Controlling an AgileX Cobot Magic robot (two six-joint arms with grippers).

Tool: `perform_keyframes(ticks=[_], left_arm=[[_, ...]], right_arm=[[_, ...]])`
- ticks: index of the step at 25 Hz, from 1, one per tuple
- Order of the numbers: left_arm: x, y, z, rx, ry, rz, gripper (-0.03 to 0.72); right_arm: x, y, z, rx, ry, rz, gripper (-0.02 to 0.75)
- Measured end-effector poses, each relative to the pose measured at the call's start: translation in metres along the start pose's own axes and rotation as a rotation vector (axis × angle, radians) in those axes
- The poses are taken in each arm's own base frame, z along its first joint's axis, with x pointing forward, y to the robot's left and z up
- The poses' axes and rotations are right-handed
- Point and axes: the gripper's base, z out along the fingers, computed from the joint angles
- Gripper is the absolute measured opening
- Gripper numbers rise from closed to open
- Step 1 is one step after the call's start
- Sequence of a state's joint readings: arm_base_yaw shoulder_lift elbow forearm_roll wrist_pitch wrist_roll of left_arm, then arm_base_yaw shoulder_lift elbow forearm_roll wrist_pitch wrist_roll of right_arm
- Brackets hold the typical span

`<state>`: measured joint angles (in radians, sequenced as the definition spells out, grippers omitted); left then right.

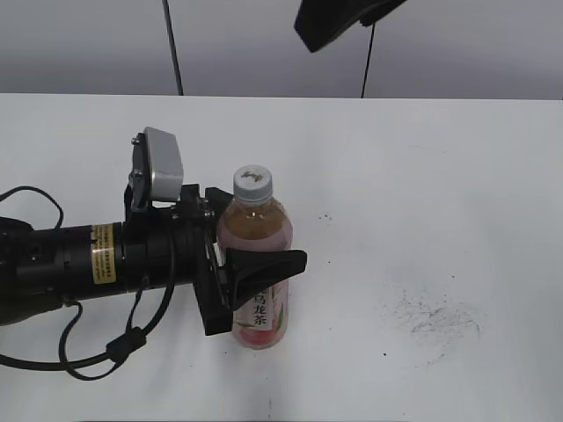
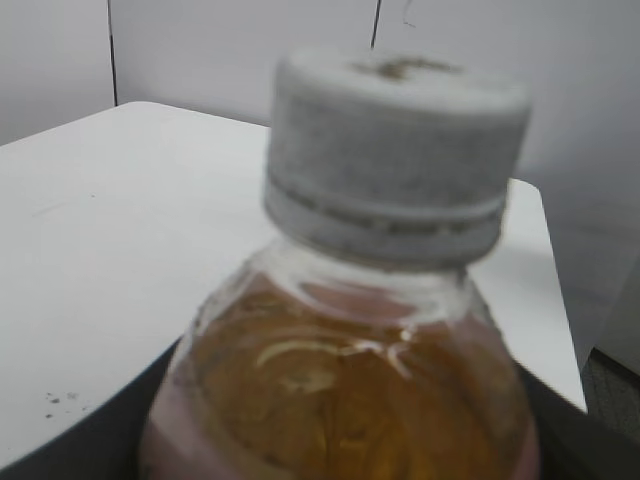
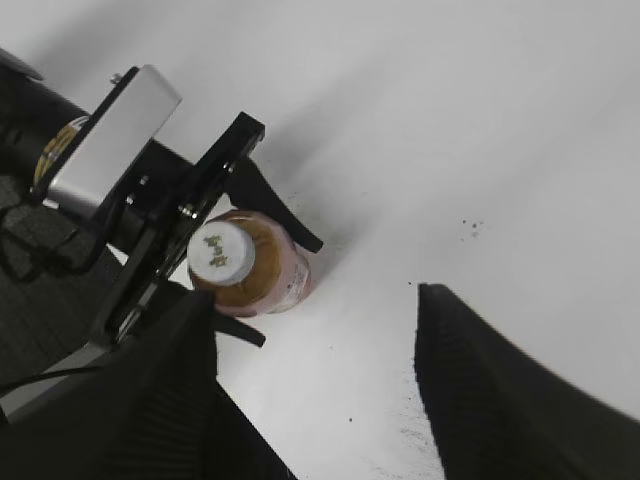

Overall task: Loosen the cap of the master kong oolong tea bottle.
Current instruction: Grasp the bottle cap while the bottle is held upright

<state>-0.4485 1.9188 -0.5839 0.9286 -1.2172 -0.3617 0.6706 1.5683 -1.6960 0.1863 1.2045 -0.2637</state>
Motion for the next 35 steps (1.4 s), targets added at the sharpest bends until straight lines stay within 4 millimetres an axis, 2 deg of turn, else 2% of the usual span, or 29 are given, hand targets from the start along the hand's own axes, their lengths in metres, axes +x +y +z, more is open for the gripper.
perform_keyframes(ticks=[5,10,15,25,29,35], left_arm=[[0.000,0.000,0.000,0.000,0.000,0.000,0.445],[0.000,0.000,0.000,0.001,0.000,0.000,0.445],[0.000,0.000,0.000,0.001,0.000,0.000,0.445],[0.000,0.000,0.000,0.002,0.001,0.001,0.445],[0.000,0.000,0.000,0.002,0.001,0.001,0.445],[0.000,0.000,0.000,0.002,0.001,0.001,0.445]], right_arm=[[-0.014,0.020,0.027,0.079,0.060,0.047,0.469],[-0.016,0.036,0.038,0.062,0.082,0.114,0.469],[-0.017,0.041,0.057,-0.003,0.124,0.170,0.469],[-0.010,0.040,0.100,-0.020,0.231,0.224,0.469],[-0.002,0.040,0.108,-0.021,0.271,0.232,0.469],[0.000,0.040,0.110,-0.023,0.280,0.234,0.468]])
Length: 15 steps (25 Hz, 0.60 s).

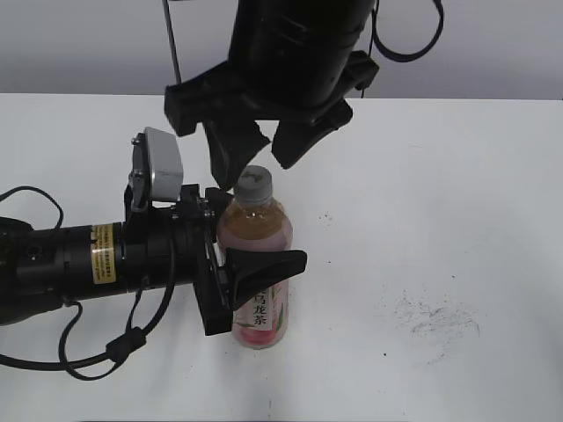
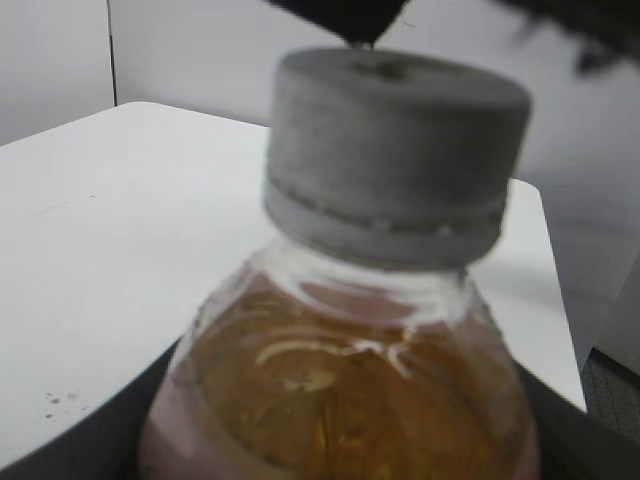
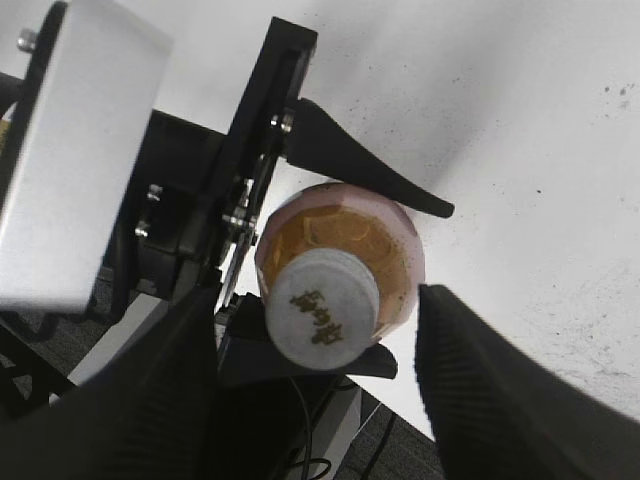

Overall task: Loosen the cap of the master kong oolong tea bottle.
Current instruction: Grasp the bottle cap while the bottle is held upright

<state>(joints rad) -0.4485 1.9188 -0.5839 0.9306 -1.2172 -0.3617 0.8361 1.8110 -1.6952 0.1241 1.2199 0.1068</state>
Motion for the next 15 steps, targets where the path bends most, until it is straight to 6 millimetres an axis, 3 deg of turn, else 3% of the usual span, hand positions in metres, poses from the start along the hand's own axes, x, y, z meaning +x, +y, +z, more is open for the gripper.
perform_keyframes(ticks=[15], left_arm=[[0.0000,0.0000,0.0000,0.000,0.000,0.000,0.445]], right_arm=[[-0.0002,-0.0006,0.0054,0.002,0.014,-0.009,0.466]])
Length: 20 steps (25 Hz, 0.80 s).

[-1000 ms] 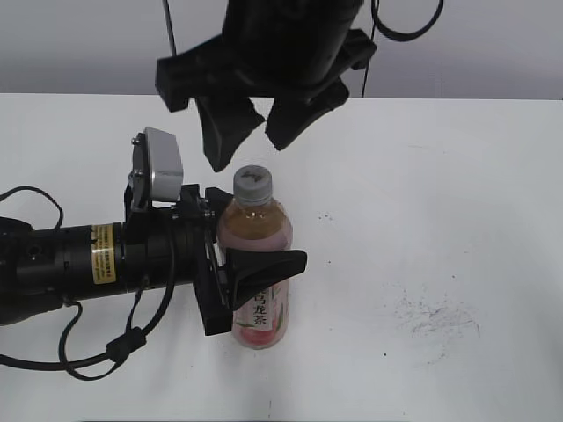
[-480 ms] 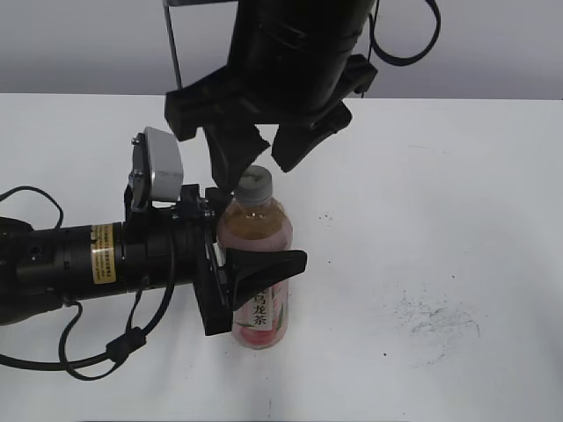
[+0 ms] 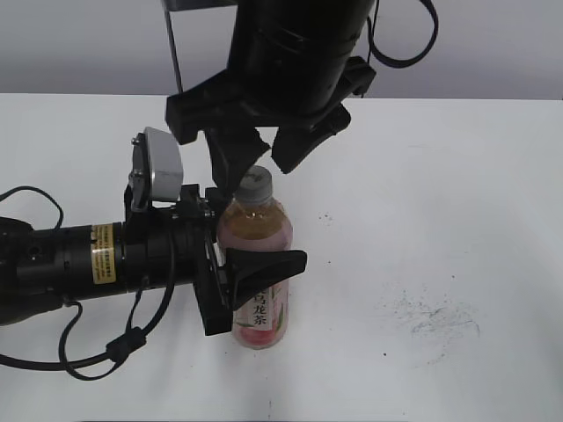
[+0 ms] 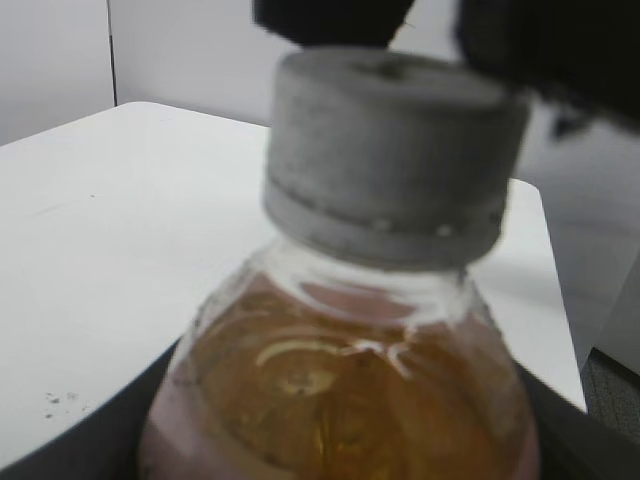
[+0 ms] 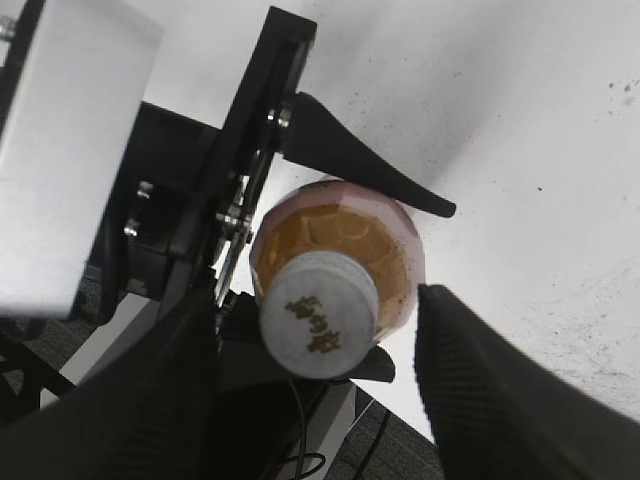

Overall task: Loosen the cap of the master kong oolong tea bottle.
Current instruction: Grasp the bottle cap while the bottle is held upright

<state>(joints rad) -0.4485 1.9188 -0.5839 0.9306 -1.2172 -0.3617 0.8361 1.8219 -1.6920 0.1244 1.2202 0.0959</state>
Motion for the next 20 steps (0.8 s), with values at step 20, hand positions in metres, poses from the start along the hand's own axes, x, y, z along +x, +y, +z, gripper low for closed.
perform_keyframes(ticks=[20], left_arm=[[0.0000,0.0000,0.0000,0.000,0.000,0.000,0.445]], right_arm=[[-0.0015,-0.0012,0.0096,0.006,0.022,-0.038,0.269]])
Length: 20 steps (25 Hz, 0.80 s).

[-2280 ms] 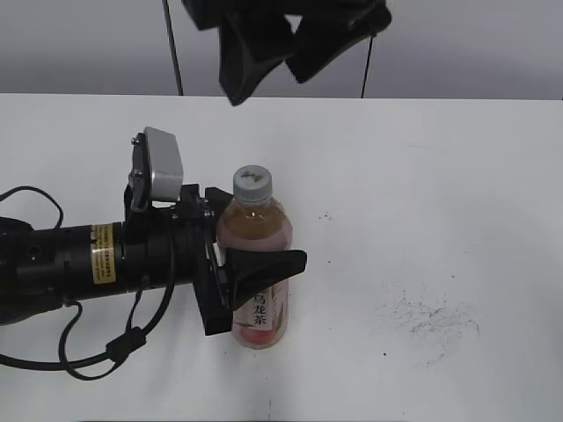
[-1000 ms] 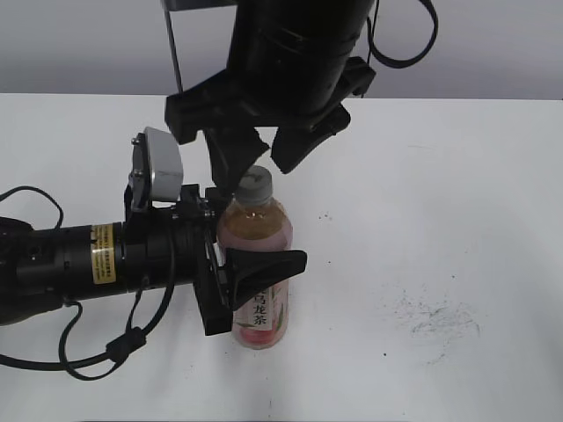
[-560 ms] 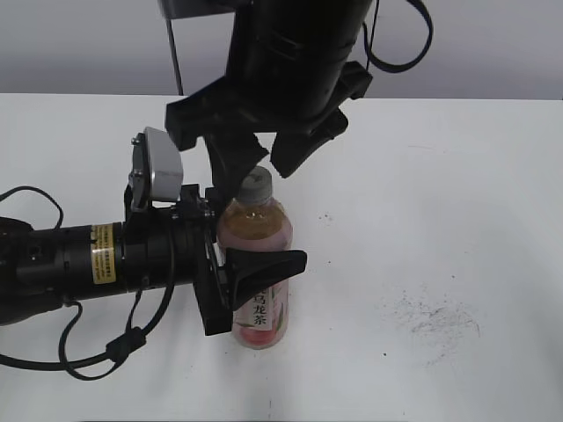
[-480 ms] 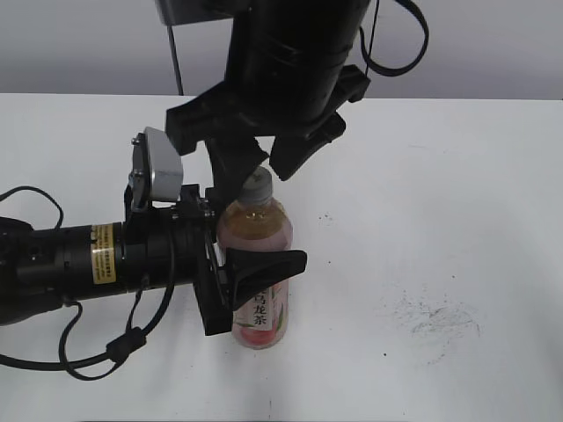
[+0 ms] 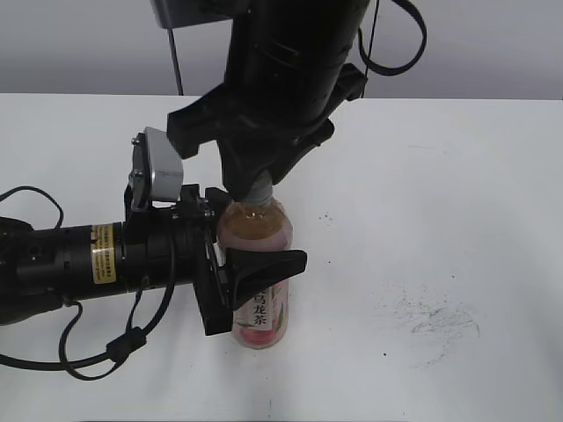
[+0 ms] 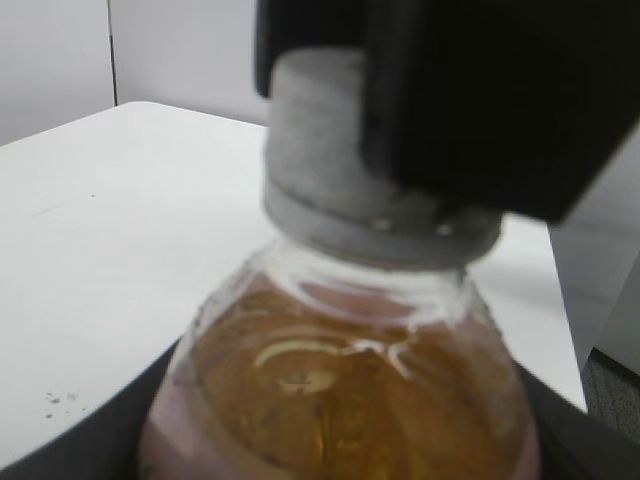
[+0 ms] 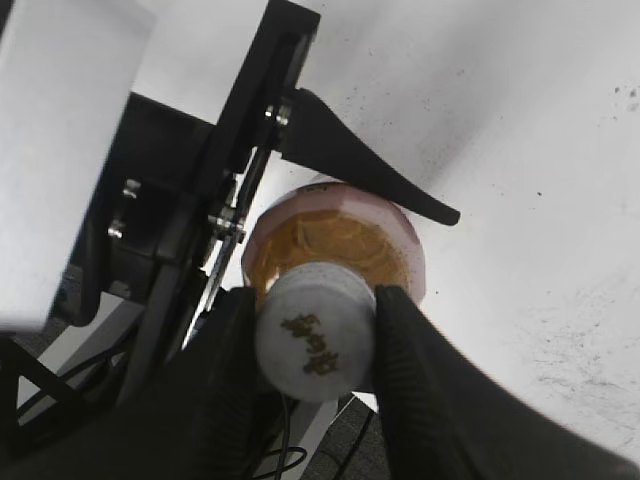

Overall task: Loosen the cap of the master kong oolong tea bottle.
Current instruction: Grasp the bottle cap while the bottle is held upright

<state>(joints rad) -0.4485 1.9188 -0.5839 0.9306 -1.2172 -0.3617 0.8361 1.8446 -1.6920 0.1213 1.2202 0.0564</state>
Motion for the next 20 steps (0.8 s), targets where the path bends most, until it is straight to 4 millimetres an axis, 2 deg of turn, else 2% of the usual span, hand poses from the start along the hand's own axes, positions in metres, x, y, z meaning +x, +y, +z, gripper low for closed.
perform_keyframes(ticks=[3,6,12,20], left_arm=[[0.0000,0.0001,0.0000,-0.001,0.000,0.000,0.445],[-0.0001,0.0003,0.0000,-0.003,-0.001,-0.001,0.445],[-0.0001,0.0003,0.0000,-0.004,-0.001,-0.001,0.445],[0.0000,0.0001,0.0000,-0.001,0.000,0.002,0.445]], right_arm=[[0.0000,0.0000,0.0000,0.000,0.000,-0.064,0.269],[0.0002,0.0000,0.0000,0.000,0.002,-0.207,0.269],[0.0003,0.0000,0.0000,-0.001,0.003,-0.628,0.269],[0.0002,-0.0001,0.0000,0.000,0.002,-1.106,0.269]])
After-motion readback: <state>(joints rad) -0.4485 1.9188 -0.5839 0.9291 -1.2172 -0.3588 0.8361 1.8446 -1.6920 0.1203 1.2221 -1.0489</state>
